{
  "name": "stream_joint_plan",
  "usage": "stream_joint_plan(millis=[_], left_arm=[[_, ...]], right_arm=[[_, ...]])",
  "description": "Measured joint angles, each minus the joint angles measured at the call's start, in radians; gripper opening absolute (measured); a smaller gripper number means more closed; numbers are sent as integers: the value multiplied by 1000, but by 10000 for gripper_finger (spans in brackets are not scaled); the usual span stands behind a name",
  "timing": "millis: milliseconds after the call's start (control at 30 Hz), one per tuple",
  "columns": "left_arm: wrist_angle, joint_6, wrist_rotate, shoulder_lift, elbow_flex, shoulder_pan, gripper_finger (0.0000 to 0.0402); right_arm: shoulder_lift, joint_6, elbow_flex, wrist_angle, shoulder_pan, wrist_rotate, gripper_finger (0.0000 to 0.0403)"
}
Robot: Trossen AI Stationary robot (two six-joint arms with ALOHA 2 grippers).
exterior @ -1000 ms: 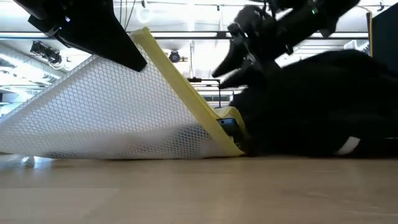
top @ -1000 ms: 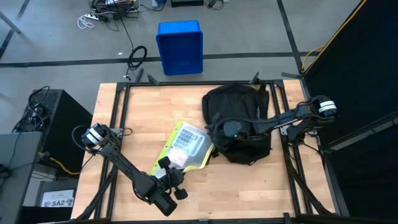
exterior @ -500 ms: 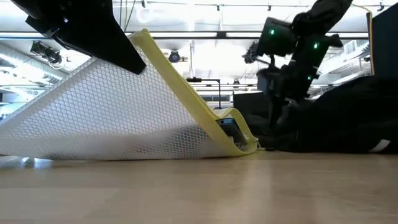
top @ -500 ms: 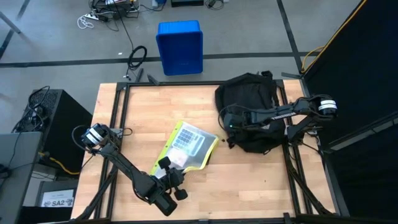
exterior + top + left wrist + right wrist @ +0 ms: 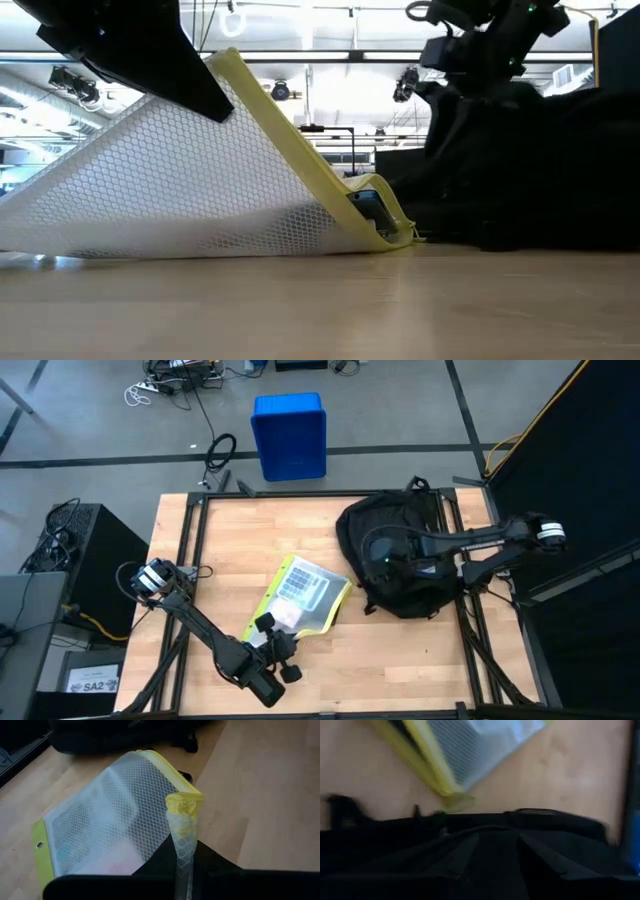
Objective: Unpack backpack
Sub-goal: Adjust the black backpack
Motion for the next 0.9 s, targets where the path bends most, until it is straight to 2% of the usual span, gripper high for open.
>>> stream_joint_plan(millis=[200, 333, 400, 500, 633, 767, 900], left_arm=[[7, 4, 1, 0, 0, 0, 0], [10, 4, 2, 0, 0, -1, 0], [10, 4, 4, 0, 0, -2, 0], [11, 5, 6, 0, 0, -2, 0], [12, 5, 15, 0, 0, -2, 0], [12, 6, 17, 0, 0, -2, 0], [11, 7, 19, 0, 0, -2, 0]], right_arm=[[-30, 52, 0, -59, -179, -276, 97], [-30, 47, 0, -18, -287, -532, 93], [-30, 46, 0, 19, -316, -609, 94], [-31, 46, 0, 51, -335, -662, 101], [-29, 38, 0, 52, -342, -636, 119], [-29, 56, 0, 85, -333, -651, 154], [-21, 112, -3, 230, -268, -713, 194]])
